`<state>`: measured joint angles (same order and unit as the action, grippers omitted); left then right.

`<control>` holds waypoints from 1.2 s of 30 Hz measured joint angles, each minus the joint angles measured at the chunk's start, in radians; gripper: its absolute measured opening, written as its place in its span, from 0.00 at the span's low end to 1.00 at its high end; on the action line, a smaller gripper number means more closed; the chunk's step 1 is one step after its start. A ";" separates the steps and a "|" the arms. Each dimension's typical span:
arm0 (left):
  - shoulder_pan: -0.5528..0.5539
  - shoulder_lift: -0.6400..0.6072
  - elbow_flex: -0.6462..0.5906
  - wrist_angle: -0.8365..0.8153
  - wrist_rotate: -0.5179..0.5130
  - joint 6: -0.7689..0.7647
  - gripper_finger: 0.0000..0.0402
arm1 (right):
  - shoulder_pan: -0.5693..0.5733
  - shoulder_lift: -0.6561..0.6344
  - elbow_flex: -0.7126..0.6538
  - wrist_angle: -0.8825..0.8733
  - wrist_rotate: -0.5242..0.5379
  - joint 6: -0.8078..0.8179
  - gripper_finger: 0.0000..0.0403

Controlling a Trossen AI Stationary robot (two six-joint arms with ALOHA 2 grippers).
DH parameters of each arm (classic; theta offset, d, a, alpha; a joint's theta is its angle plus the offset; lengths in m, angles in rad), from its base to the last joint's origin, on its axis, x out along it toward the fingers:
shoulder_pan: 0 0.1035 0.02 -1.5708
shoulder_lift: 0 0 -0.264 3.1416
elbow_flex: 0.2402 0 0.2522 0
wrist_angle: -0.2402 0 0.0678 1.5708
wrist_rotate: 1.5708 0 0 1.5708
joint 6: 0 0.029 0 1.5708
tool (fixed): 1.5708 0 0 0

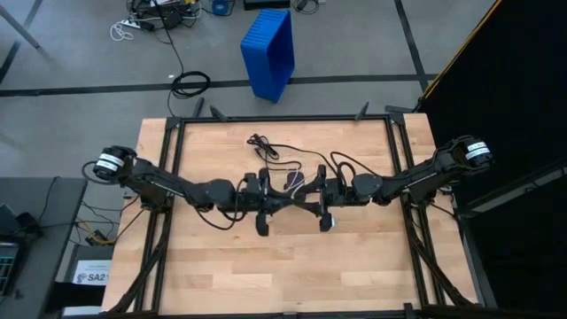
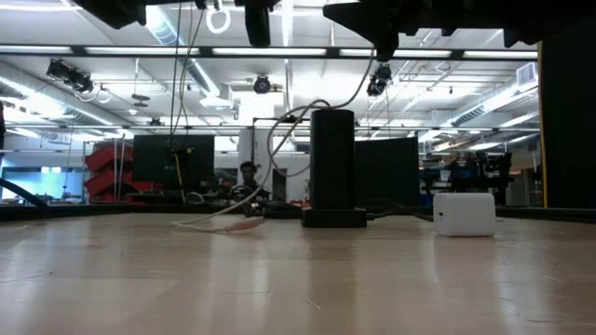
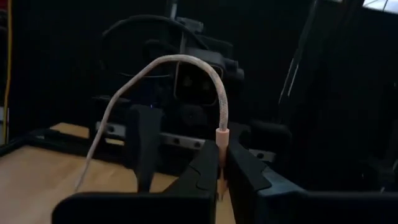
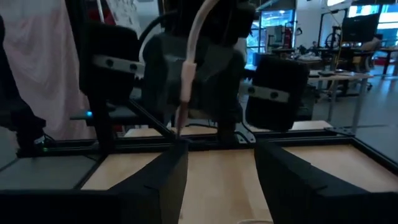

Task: Plug in charger
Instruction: Insert the charger cable into the charger adapter

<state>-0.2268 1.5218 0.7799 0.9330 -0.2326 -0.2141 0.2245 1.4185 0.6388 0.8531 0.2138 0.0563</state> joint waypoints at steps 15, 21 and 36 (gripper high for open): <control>0.000 0.041 0.000 0.064 0.016 0.062 0.00 | 0.009 0.004 0.000 -0.066 -0.073 0.066 0.39; 0.000 0.044 0.000 0.053 0.014 0.080 0.00 | 0.008 0.004 0.000 -0.061 -0.084 0.072 0.39; 0.000 0.055 0.000 0.016 -0.002 0.079 0.00 | 0.008 0.004 0.000 -0.012 -0.088 0.064 0.25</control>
<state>-0.2272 1.5768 0.7799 0.9492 -0.2343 -0.1349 0.2327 1.4223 0.6384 0.8415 0.1261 0.1206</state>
